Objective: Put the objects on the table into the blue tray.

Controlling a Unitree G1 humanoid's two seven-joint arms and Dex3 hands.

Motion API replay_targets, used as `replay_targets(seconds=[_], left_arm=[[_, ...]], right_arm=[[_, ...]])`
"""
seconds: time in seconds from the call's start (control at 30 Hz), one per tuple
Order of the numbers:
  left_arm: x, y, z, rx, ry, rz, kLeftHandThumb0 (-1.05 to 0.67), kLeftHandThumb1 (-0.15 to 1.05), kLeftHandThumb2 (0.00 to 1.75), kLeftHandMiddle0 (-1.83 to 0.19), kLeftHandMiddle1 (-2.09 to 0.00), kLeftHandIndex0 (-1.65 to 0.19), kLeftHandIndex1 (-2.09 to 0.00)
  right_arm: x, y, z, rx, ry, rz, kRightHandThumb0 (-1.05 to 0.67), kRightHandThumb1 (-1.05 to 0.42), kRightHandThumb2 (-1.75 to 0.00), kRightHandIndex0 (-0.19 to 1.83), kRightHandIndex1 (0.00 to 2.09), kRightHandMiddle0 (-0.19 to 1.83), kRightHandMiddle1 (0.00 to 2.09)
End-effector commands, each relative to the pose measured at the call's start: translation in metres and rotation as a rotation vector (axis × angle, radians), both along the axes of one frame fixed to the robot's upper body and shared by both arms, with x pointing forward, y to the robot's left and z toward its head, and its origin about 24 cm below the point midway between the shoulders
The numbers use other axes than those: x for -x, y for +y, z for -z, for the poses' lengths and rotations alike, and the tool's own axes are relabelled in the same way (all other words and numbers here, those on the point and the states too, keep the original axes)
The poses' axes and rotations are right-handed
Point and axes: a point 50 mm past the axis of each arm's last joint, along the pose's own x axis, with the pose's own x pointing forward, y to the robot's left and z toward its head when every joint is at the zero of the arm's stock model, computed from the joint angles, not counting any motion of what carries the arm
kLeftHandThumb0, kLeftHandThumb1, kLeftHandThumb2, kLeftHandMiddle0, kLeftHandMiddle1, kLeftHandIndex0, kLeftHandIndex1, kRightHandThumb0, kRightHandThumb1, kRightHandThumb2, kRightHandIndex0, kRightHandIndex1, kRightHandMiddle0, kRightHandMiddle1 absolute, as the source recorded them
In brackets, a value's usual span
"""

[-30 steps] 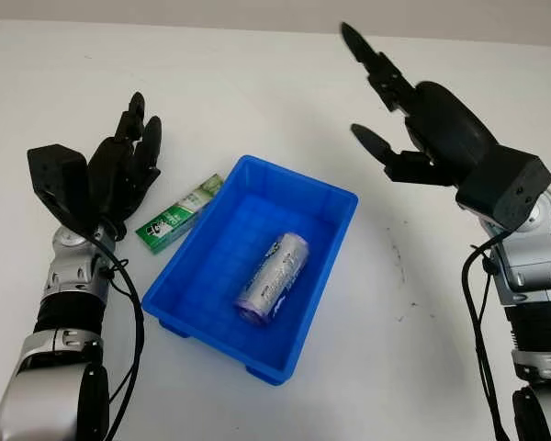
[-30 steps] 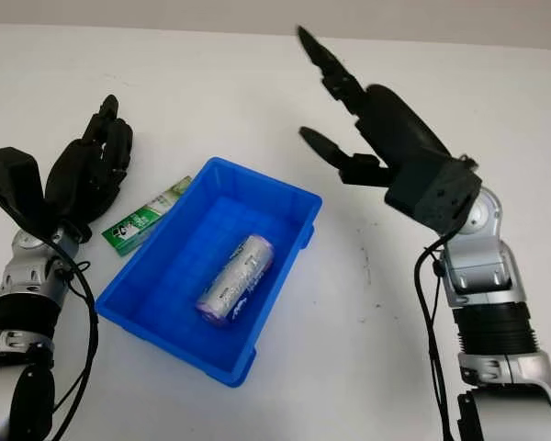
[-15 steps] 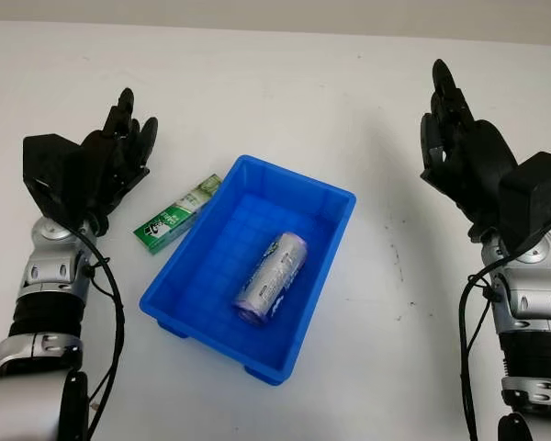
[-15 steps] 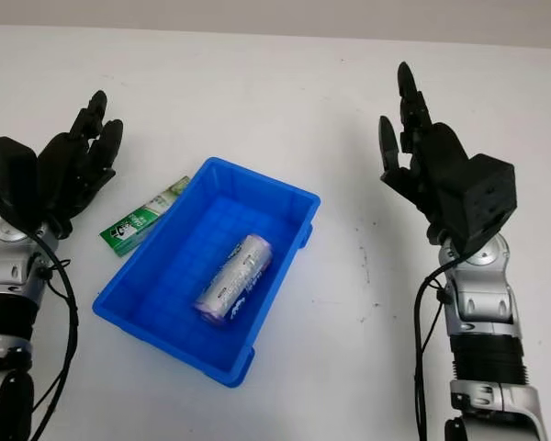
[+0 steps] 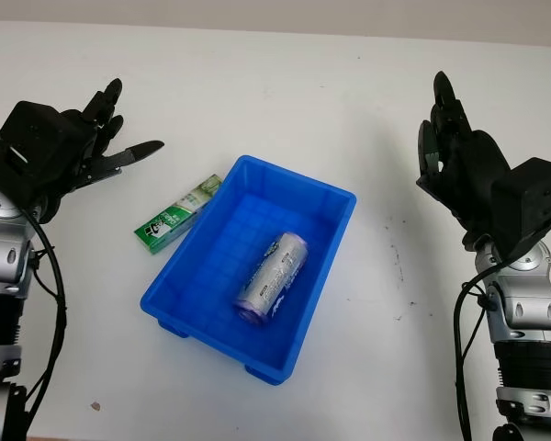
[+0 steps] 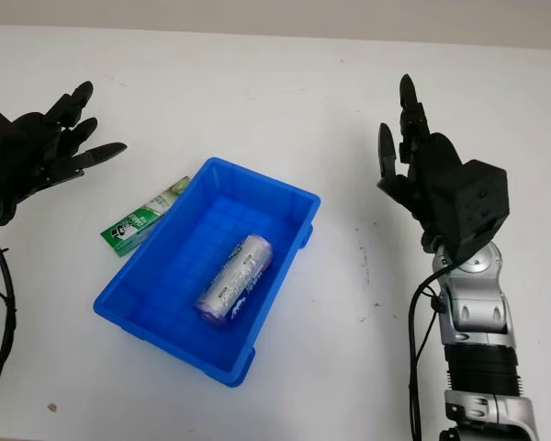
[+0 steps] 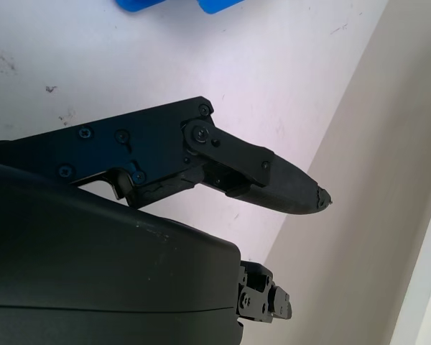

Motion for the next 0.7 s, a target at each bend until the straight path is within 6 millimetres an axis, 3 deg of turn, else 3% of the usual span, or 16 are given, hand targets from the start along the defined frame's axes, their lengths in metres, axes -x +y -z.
replay_targets(seconds=[0.0,0.07,0.17,0.23,0.27,0.33,0.37,0.43,0.47,0.5,0.53,0.57,0.6,0.63,0.67], left_arm=[[0.004,-0.001,0.001,-0.043,0.037,0.0,-0.85,0.97,0.05,-0.17,-0.15,0.19,-0.04],[0.005,0.0,0.004,-0.049,0.076,-0.003,-0.81,0.96,0.05,-0.02,-0.08,0.19,-0.01],[0.006,-0.001,0.01,-0.106,0.113,0.008,-0.83,0.98,0.06,-0.21,-0.17,0.18,-0.01],[0.007,-0.003,0.014,-0.137,0.129,0.006,-0.84,1.0,0.05,-0.15,-1.07,0.18,-0.03],[0.007,-0.003,0.016,-0.141,0.134,0.003,-0.85,0.99,0.05,-0.29,-1.67,0.18,-0.04],[0.007,-0.004,0.019,-0.151,0.14,0.007,-0.86,0.99,0.05,-0.34,-1.98,0.18,-0.05],[0.007,-0.005,0.022,-0.159,0.149,0.008,-0.87,1.0,0.05,-0.26,-1.98,0.18,-0.05],[0.008,-0.009,0.027,-0.174,0.179,0.014,-0.89,1.0,0.05,-0.08,-1.49,0.18,-0.05],[0.009,-0.011,0.029,-0.179,0.19,0.017,-0.89,1.0,0.05,-0.05,-1.36,0.18,-0.05],[0.009,-0.013,0.032,-0.19,0.204,0.02,-0.9,1.0,0.05,0.02,-1.39,0.17,-0.05],[0.01,-0.015,0.035,-0.195,0.219,0.03,-0.9,0.99,0.05,0.1,-1.15,0.17,-0.05],[0.011,-0.017,0.038,-0.198,0.23,0.037,-0.89,0.98,0.05,0.11,-0.72,0.18,-0.05],[0.011,-0.019,0.041,-0.205,0.237,0.044,-0.9,0.98,0.05,-0.06,-0.42,0.18,-0.04],[0.011,-0.02,0.043,-0.21,0.239,0.048,-0.9,0.98,0.05,0.0,-1.01,0.18,-0.04],[0.011,-0.021,0.044,-0.21,0.24,0.05,-0.91,0.98,0.05,0.1,-1.4,0.18,-0.04]], right_arm=[[0.002,0.004,-0.001,-0.007,-0.003,-0.005,-0.63,-1.05,-0.81,-0.19,0.0,-0.19,0.0],[0.002,0.004,-0.001,-0.016,-0.002,-0.003,-0.64,-1.05,-0.8,-0.19,0.0,-0.19,0.0],[0.002,0.004,0.0,0.0,-0.003,-0.001,-0.64,-1.05,-0.81,-0.19,0.0,-0.19,0.0],[0.001,0.004,0.0,-0.002,-0.007,-0.003,-0.63,-1.05,-0.83,-0.19,0.0,-0.19,0.0],[0.001,0.004,0.0,-0.006,-0.009,-0.005,-0.62,-1.05,-0.83,-0.19,0.0,-0.19,0.0],[0.001,0.003,0.0,-0.013,-0.009,-0.003,-0.63,-1.05,-0.83,-0.19,0.0,-0.19,0.0],[0.001,0.003,0.0,-0.017,-0.009,-0.002,-0.64,-1.05,-0.83,-0.19,0.0,-0.19,0.0],[0.001,0.002,-0.001,-0.031,-0.017,-0.004,-0.63,-1.05,-0.83,-0.19,0.0,-0.19,0.0],[0.001,0.002,-0.001,-0.036,-0.022,-0.008,-0.63,-1.05,-0.83,-0.19,0.0,-0.19,0.0],[0.001,0.001,-0.002,-0.035,-0.027,-0.009,-0.63,-1.05,-0.83,-0.19,0.0,-0.19,0.0],[0.001,0.001,-0.003,-0.032,-0.034,-0.009,-0.62,-1.05,-0.82,-0.19,0.0,-0.19,0.0],[0.001,0.001,-0.004,-0.029,-0.04,-0.009,-0.61,-1.05,-0.83,-0.19,0.0,-0.19,0.0],[0.0,0.001,-0.005,-0.024,-0.043,-0.013,-0.59,-1.05,-0.83,-0.19,0.0,-0.19,0.0],[0.0,0.001,-0.005,-0.021,-0.044,-0.016,-0.59,-1.05,-0.84,-0.19,0.0,-0.19,0.0],[0.0,0.001,-0.005,-0.025,-0.043,-0.017,-0.58,-1.05,-0.84,-0.19,0.0,-0.19,0.0]])
